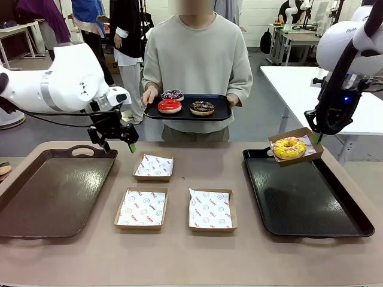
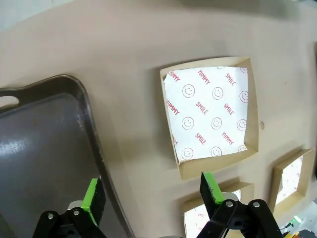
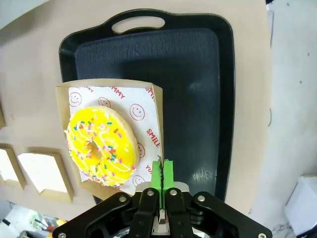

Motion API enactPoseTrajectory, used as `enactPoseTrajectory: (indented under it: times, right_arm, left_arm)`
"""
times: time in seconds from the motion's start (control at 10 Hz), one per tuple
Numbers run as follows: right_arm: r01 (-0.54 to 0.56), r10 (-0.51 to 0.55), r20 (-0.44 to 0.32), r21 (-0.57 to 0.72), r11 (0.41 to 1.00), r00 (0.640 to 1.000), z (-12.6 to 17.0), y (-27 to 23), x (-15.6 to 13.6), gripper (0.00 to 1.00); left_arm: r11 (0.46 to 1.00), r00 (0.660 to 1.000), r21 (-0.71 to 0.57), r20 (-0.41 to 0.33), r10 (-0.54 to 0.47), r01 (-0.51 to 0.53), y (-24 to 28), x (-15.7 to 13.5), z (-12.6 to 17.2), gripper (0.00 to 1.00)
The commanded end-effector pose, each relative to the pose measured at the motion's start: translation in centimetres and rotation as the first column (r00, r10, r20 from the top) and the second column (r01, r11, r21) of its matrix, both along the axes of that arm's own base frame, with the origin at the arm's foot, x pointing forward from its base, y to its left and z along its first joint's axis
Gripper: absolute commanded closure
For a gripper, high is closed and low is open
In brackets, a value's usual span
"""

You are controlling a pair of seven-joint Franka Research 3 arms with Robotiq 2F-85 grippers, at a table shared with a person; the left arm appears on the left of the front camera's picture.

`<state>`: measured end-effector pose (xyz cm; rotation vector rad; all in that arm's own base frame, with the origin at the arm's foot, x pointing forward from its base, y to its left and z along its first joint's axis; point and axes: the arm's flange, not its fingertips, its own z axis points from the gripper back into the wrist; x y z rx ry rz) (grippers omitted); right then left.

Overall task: Individually package the donuts and arrange them on the tray.
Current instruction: Place the picked Paper togo box on the Handle tray while simultaneously picking up another Paper togo box from the table with the other hand.

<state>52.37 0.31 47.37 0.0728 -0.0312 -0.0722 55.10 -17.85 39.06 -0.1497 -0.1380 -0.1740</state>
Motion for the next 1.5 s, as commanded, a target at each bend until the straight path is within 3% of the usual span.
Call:
enactPoseTrajectory:
  times: [0.0, 0.4, 0.5, 0.6, 0.7, 1.4]
  right_arm:
    - [-0.003, 0.003, -0.002, -0.016, 1.0, 1.0, 0.3, 0.0, -0.2, 0.99]
    - [-0.003, 0.003, -0.002, -0.016, 1.0, 1.0, 0.3, 0.0, -0.2, 0.99]
    - [-0.003, 0.003, -0.002, -0.016, 1.0, 1.0, 0.3, 0.0, -0.2, 0.99]
    - [-0.003, 0.003, -0.002, -0.016, 1.0, 1.0, 0.3, 0.0, -0.2, 0.99]
    - [-0.003, 0.003, -0.002, -0.016, 1.0, 1.0, 0.3, 0.0, -0.2, 0.99]
    - [0.0, 0.0, 0.001, 0.0, 1.0, 1.0, 0.1, 0.0, 0.0, 0.99]
  left_arm:
    - [0.999, 1.0, 0.045, 0.003, 0.017, -0.017, -1.9, 0.5, -0.8, 0.0]
    - [0.989, 0.996, 0.121, 0.029, 0.079, -0.082, -4.6, 0.0, -2.9, 0.0]
    - [0.991, 0.996, 0.104, 0.033, 0.087, -0.09, -4.9, -0.2, -2.9, 0.0]
    - [0.995, 0.995, 0.003, 0.002, 0.097, -0.097, -4.2, -0.6, -2.5, 0.0]
    - [0.995, 0.998, 0.089, 0.005, 0.055, -0.055, -4.3, -0.4, -3.0, 0.0]
    - [0.995, 0.998, 0.072, 0.001, 0.067, -0.067, -4.4, -0.5, -3.0, 0.0]
